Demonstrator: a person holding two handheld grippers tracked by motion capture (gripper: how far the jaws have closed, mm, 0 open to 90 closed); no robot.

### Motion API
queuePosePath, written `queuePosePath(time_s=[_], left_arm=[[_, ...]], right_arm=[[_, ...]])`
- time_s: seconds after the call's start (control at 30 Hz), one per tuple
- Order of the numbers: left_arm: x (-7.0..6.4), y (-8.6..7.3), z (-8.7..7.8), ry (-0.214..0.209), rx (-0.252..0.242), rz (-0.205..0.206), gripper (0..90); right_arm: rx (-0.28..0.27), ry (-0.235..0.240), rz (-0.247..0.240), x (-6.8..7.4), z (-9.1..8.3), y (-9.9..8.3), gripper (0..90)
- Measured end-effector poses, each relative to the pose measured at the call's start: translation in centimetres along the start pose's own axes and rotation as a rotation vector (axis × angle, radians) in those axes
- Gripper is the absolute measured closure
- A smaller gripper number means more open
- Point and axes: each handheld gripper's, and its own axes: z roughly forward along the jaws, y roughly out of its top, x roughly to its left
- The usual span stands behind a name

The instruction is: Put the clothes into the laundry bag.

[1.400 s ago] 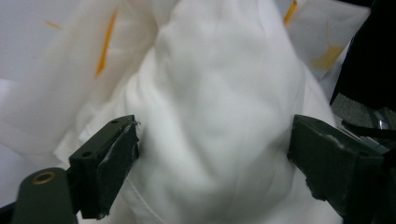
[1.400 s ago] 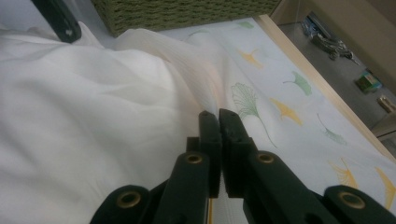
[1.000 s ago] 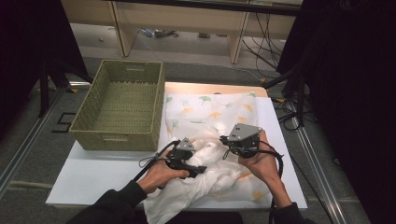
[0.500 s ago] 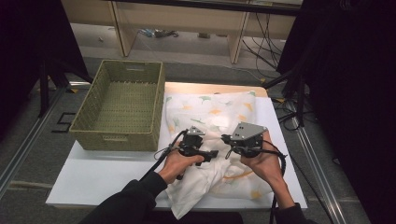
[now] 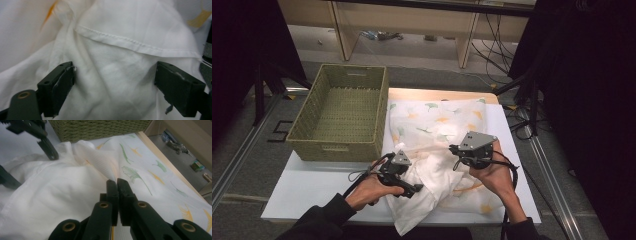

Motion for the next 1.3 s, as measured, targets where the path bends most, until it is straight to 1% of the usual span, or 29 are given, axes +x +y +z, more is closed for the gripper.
queuePosePath(time_s=[0.03, 0.07, 0.1, 0.13, 0.2, 0.23, 0.27, 0.33, 0.4, 0.43, 0.47, 0.5, 0.53, 0.57, 0.6, 0.63, 0.67, 0.7, 0.73, 0.77, 0.8, 0.87, 0.97, 1.03, 1.1, 1.13, 1.2, 1.23, 1.3], left_arm=[[-0.1, 0.1, 0.5, 0.006, 0.022, 0.020, 16.9], [-0.3, 0.3, 1.1, 0.030, 0.020, 0.032, 23.1], [-0.4, 0.5, 1.4, 0.034, 0.022, 0.067, 35.0], [-0.6, 0.6, 1.8, 0.019, 0.002, 0.062, 47.8], [-0.8, 1.1, 1.9, -0.030, -0.037, 0.015, 65.4], [-1.0, 1.4, 1.8, -0.067, -0.077, -0.049, 70.9], [-1.1, 1.9, 1.5, -0.082, -0.097, -0.068, 73.4], [-1.2, 2.8, 1.1, -0.080, -0.127, -0.059, 74.6], [-1.1, 3.7, 0.8, -0.085, -0.158, -0.074, 75.5], [-1.0, 4.2, 0.5, -0.078, -0.174, -0.084, 75.7], [-0.9, 4.6, 0.4, -0.076, -0.193, -0.107, 75.9], [-0.7, 5.1, 0.4, -0.081, -0.204, -0.112, 76.1], [-0.4, 5.5, 0.7, -0.067, -0.213, -0.107, 76.1], [-0.2, 5.7, 1.4, -0.049, -0.217, -0.126, 76.2], [0.1, 5.7, 2.1, -0.067, -0.203, -0.173, 76.1], [0.5, 5.8, 2.9, -0.082, -0.208, -0.219, 76.0], [0.9, 5.8, 3.5, -0.067, -0.211, -0.232, 75.7], [1.4, 5.7, 4.1, -0.045, -0.220, -0.251, 75.3], [1.7, 5.6, 4.7, -0.024, -0.207, -0.261, 74.7], [2.1, 5.3, 5.3, 0.001, -0.175, -0.245, 73.5], [2.4, 5.0, 5.7, 0.007, -0.157, -0.249, 71.9], [2.6, 4.7, 5.6, 0.001, -0.172, -0.287, 68.1], [2.1, 4.8, 4.4, 0.014, -0.143, -0.228, 58.9], [1.6, 4.7, 3.1, 0.036, -0.115, -0.181, 45.7], [1.1, 4.5, 1.7, 0.073, -0.089, -0.111, 34.5], [0.8, 4.2, 1.1, 0.090, -0.082, -0.086, 30.2], [0.4, 3.4, 0.3, 0.071, -0.060, -0.061, 25.0], [0.2, 2.9, 0.2, 0.056, -0.048, -0.055, 23.2], [-0.2, 2.0, 0.6, 0.047, -0.012, -0.014, 20.1]], right_arm=[[0.001, -0.004, -0.005, 0.0, 0.1, 0.0, 89.5], [0.000, 0.002, -0.002, 0.1, 0.1, 0.0, 89.5], [0.005, 0.003, -0.001, 0.1, 0.2, 0.0, 89.5], [0.005, 0.002, -0.004, 0.1, 0.2, -0.1, 89.5], [0.004, 0.001, -0.005, 0.1, 0.2, -0.1, 89.5], [0.004, -0.001, -0.006, 0.1, 0.2, -0.1, 89.5], [0.001, 0.003, -0.001, 0.1, 0.1, -0.1, 89.6], [-0.001, 0.000, -0.001, 0.1, 0.0, -0.1, 89.5], [-0.006, 0.000, -0.002, 0.1, -0.1, 0.0, 89.6], [-0.008, 0.001, -0.003, 0.1, -0.1, 0.1, 89.6], [-0.009, -0.002, -0.002, 0.1, -0.2, 0.1, 89.5], [-0.008, -0.003, -0.006, 0.1, -0.3, 0.2, 89.5], [-0.016, 0.001, 0.001, 0.1, -0.4, 0.2, 89.5], [-0.018, -0.005, -0.004, 0.1, -0.5, 0.3, 89.6], [-0.022, -0.006, -0.011, 0.0, -0.6, 0.4, 89.6], [-0.016, -0.009, -0.002, 0.1, -0.6, 0.5, 89.6], [-0.018, -0.015, -0.022, 0.1, -0.6, 0.5, 89.6], [-0.015, -0.009, -0.017, 0.3, -0.6, 0.5, 89.6], [-0.011, -0.007, -0.019, 0.3, -0.5, 0.5, 89.6], [-0.010, -0.009, -0.019, 0.3, -0.4, 0.4, 89.5], [-0.007, -0.007, -0.014, 0.3, -0.3, 0.3, 89.5], [-0.001, -0.003, -0.014, 0.2, -0.2, 0.1, 89.5], [-0.002, 0.002, -0.015, 0.2, -0.1, 0.0, 89.5], [-0.002, 0.003, -0.010, 0.3, -0.1, 0.0, 89.6], [-0.001, -0.009, -0.021, 0.1, -0.2, 0.0, 89.6], [-0.005, 0.001, -0.004, 0.2, -0.2, 0.0, 89.5], [-0.003, -0.005, -0.010, 0.2, -0.2, 0.0, 89.5], [0.000, -0.006, -0.013, 0.2, -0.2, 0.0, 89.5], [0.003, -0.001, -0.010, 0.3, -0.1, 0.1, 89.5]])
